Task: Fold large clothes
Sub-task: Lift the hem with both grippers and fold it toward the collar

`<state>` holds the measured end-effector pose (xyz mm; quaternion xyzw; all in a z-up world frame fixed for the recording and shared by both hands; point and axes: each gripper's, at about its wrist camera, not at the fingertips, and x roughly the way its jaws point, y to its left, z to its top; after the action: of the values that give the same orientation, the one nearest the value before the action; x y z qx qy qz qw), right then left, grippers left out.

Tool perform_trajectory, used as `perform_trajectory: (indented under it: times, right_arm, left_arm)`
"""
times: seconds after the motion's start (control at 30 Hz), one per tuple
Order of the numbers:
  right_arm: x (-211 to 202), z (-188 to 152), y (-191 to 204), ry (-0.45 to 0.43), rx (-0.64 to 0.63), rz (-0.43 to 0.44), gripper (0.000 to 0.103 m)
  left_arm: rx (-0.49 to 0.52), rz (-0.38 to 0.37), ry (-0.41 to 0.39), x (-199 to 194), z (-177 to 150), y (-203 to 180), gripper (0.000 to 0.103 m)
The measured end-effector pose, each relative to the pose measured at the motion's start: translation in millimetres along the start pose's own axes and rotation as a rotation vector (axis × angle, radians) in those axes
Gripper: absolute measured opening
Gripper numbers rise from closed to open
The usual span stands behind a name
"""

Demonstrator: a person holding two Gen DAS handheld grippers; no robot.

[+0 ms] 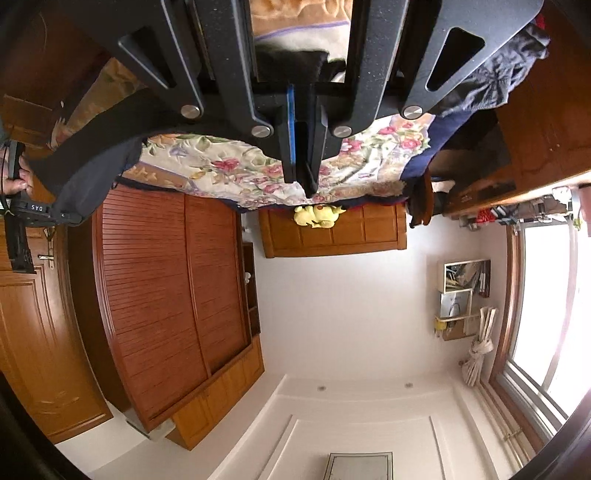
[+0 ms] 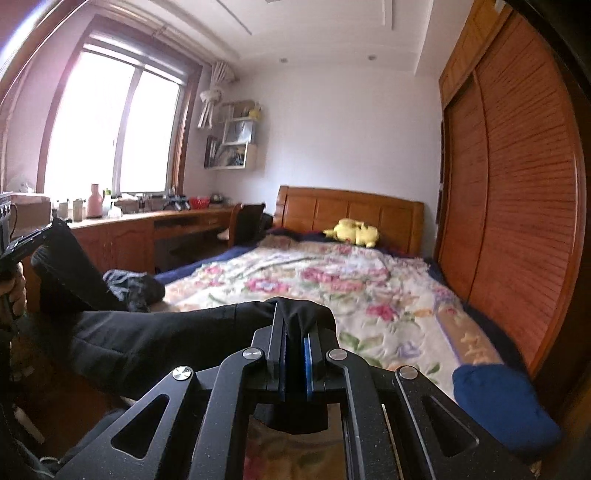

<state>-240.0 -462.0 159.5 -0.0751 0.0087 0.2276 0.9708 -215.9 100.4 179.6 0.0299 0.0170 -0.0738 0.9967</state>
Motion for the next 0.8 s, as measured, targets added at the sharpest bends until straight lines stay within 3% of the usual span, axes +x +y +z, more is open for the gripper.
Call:
perform_trajectory:
  times: [0.27,0.47,0.63,0.8]
  right_arm:
    - [52,-24,0,0.109,-0.01,-0.012,0.007]
    - [113,-73,-1,0.251,-0.007,-0.01,0.007]
    - [155,-102,-4,0.32,-0.011,-0.009,0.007]
    - [207,-109,-10,0.384,-0.005,0.001,0.007]
  left_arm:
    - [-0.02,0.028,0.121,61,-33,13,0.006]
    - [-0.025,0.02,0.253,103,-80,18,0.006]
    - [-0.02,0.033,0.345,139,-116,20,0.006]
    - [-0.031,0.036,0.414,168,-139,26,0.006]
